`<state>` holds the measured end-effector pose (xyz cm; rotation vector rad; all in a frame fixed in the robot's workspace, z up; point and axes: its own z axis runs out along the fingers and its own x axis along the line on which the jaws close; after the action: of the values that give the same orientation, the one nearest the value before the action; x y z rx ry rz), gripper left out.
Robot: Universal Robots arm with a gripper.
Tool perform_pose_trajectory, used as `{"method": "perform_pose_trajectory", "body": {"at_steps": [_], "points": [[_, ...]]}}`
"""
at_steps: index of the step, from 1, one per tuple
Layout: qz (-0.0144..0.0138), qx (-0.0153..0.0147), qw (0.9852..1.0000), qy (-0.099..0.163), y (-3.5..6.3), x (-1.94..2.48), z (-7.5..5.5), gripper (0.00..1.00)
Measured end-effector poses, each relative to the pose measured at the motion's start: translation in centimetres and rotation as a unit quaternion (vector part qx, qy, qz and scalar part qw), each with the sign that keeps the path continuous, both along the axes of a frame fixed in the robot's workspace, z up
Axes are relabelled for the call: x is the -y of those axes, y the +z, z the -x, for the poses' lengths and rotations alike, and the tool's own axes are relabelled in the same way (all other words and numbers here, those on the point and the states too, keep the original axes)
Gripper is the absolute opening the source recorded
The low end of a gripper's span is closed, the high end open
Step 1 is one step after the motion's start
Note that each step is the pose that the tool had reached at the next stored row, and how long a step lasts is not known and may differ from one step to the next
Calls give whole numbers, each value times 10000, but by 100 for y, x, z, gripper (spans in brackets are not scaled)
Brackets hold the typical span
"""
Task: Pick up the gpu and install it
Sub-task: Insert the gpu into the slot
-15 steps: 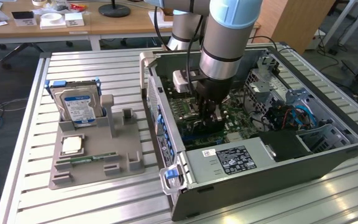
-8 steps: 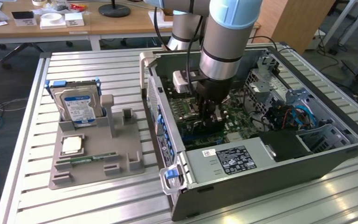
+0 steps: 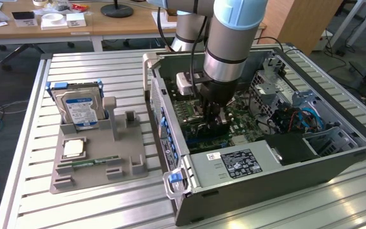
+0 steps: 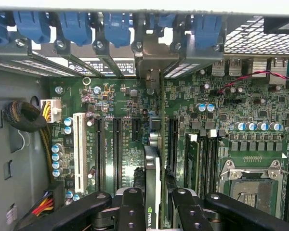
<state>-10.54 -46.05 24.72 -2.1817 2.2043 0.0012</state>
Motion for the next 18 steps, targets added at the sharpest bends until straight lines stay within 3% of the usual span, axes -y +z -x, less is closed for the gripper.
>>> {"method": "perform_pose_trajectory", "body": {"at_steps": [12,14,17,18], "points": [[-9,-3,10000,-5,-6,-2,12,27],[-2,-1,10000,-1,-2,-1,7,33],[-1,-2,10000,0,-1,0,6,51],[-1,-2,10000,0,-1,0,6,51]]}}
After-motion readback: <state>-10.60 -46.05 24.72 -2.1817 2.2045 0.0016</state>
